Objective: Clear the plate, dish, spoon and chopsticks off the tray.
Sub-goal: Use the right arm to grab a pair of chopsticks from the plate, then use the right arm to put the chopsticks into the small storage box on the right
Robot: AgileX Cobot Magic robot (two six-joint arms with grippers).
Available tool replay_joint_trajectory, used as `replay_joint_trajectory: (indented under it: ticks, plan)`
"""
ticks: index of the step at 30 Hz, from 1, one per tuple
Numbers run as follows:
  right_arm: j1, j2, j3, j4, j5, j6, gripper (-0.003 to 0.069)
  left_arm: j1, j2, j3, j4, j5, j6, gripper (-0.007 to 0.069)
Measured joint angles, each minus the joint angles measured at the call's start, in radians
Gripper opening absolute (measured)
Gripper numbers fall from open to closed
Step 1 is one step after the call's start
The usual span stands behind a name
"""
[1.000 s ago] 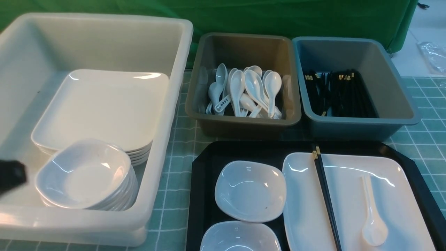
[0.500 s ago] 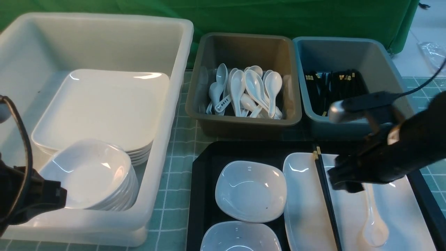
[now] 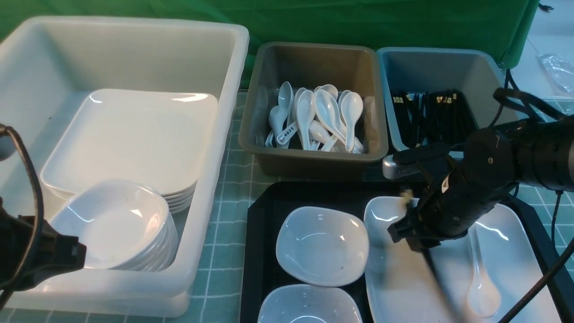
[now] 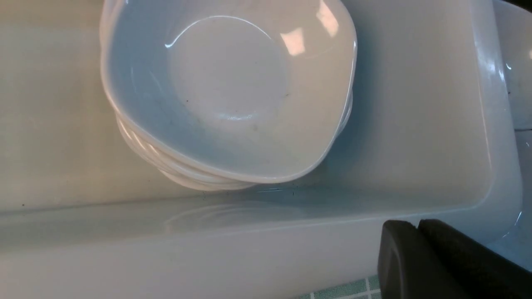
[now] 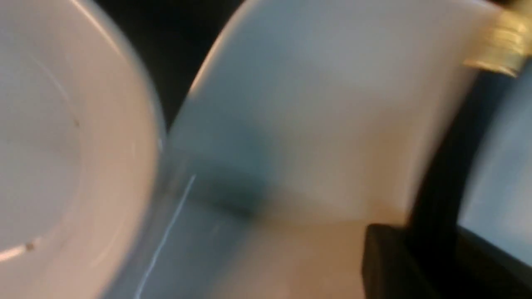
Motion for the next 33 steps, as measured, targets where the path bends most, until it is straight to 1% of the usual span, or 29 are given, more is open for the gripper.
replay_joint_trajectory:
  ticks: [1,2,5,7,10,13,15,19,20,22,25,26,30,31,32,33]
  plan:
    - [0.000,-0.003,0.000,0.003,0.010,-0.001,0.0132,0.000,0.000,0.000,0.000,0.000,0.000,0.0017]
    - [0.000,-0.029,0.000,0.013,0.074,-0.002,0.0141,0.000,0.000,0.000,0.000,0.000,0.000,0.0017]
    - [0.000,-0.141,0.000,0.036,0.185,-0.002,0.0142,0.000,0.000,0.000,-0.001,0.000,0.006,0.0017]
    - [0.000,-0.206,0.001,0.049,0.206,-0.003,0.0142,0.000,0.000,0.000,-0.002,-0.003,0.015,0.0017]
    - [0.000,-0.326,-0.006,0.063,0.193,-0.003,0.0142,0.000,0.000,0.000,-0.009,-0.015,0.017,0.0017]
    - [-0.017,-0.382,-0.079,0.066,0.189,-0.006,0.0142,0.000,0.000,0.000,-0.016,-0.028,0.019,0.0017]
    - [-0.053,-0.372,-0.167,0.069,0.182,-0.015,0.0142,0.000,0.000,0.000,-0.020,-0.030,0.019,0.0017]
    - [-0.167,-0.254,-0.396,0.070,0.165,-0.020,0.0142,0.000,0.000,0.001,-0.020,-0.033,0.019,0.0017]
    - [-0.172,-0.236,-0.408,0.070,0.166,-0.020,0.0142,0.000,0.000,0.001,-0.020,-0.033,0.019,0.0017]
    - [-0.230,-0.109,-0.566,0.067,0.155,-0.010,0.0142,0.000,0.000,0.001,-0.020,-0.033,0.019,0.0017]
    - [-0.257,-0.007,-0.677,0.066,0.143,0.013,0.0142,0.000,0.000,0.001,-0.020,-0.033,0.019,0.0017]
    - [-0.268,0.071,-0.753,0.063,0.117,0.027,0.0142,0.000,0.000,0.001,-0.020,-0.033,0.019,0.0017]
    - [-0.272,0.255,-0.912,0.064,0.060,0.034,0.0148,0.000,0.000,0.001,-0.028,-0.003,0.019,0.0017]
    - [-0.272,0.286,-0.930,0.066,0.056,0.048,0.0168,0.000,0.000,0.001,-0.029,0.009,0.019,0.0017]
    - [-0.272,0.309,-0.939,0.067,0.052,0.069,0.0211,0.000,0.000,0.001,-0.030,0.016,0.019,0.0017]
    - [-0.272,0.324,-0.941,0.067,0.050,0.090,0.0272,0.000,0.000,0.001,-0.030,0.018,0.019,0.0017]
